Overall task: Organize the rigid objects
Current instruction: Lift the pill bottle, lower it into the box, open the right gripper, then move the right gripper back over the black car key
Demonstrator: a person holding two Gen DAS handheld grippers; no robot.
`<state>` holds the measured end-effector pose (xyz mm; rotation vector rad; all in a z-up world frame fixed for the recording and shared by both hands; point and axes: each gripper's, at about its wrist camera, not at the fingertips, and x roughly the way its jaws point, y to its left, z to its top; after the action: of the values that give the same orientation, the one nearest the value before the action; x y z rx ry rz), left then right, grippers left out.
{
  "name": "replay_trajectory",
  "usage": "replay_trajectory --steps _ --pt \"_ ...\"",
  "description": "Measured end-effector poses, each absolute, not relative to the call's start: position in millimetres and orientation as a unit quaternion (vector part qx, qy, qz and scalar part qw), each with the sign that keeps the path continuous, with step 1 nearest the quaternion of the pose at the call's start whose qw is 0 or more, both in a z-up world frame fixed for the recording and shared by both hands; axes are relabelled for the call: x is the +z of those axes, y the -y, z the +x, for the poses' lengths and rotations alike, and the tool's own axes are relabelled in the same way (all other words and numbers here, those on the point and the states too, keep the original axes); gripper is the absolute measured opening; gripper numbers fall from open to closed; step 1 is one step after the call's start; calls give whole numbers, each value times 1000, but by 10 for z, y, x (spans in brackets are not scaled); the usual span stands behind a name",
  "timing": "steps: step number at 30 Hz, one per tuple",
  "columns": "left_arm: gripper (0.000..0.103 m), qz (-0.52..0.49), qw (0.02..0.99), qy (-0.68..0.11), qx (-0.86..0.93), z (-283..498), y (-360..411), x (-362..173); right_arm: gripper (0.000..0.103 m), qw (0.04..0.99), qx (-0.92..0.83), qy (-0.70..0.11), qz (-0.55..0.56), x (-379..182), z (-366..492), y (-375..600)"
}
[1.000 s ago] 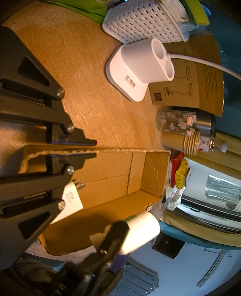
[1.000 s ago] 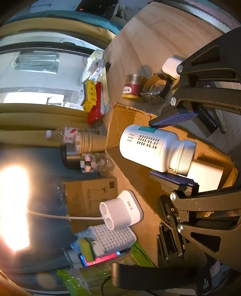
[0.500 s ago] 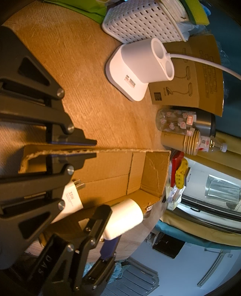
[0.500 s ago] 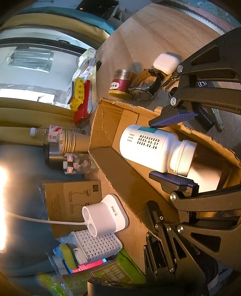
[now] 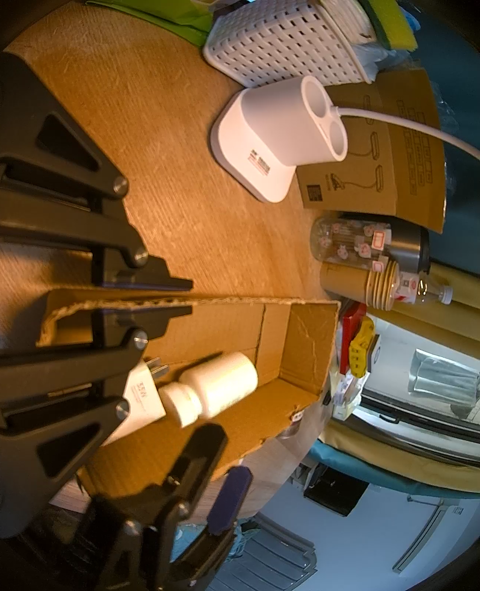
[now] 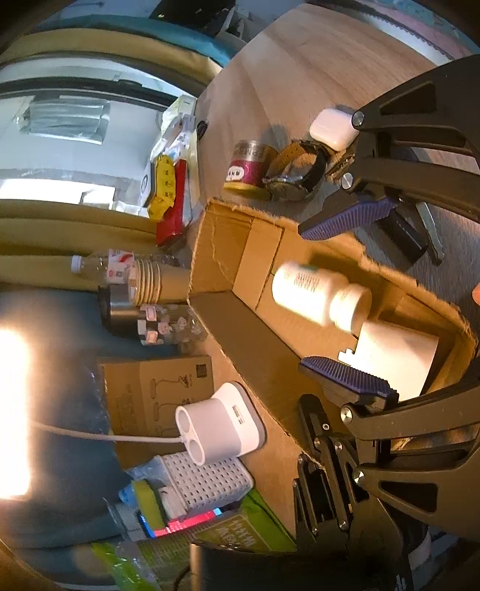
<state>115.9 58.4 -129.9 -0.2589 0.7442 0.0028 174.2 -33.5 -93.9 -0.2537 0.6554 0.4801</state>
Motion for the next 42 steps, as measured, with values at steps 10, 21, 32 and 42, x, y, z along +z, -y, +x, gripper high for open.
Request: replay_trajectory --steps 10,21,32,42 --pt "7 -126 923 -363 2 1167 -596 -1300 71 922 213 -309 -92 -846 1801 609" --pt "7 -126 923 -363 2 1166 -593 -1299 73 935 177 -302 -56 -763 1884 1004" --pt "7 -125 923 -363 2 1166 -593 -1299 73 940 148 -305 -44 -793 1955 1279" --pt "7 -125 923 -363 2 1164 -589 -1299 73 934 117 -337 -34 -968 2073 1548"
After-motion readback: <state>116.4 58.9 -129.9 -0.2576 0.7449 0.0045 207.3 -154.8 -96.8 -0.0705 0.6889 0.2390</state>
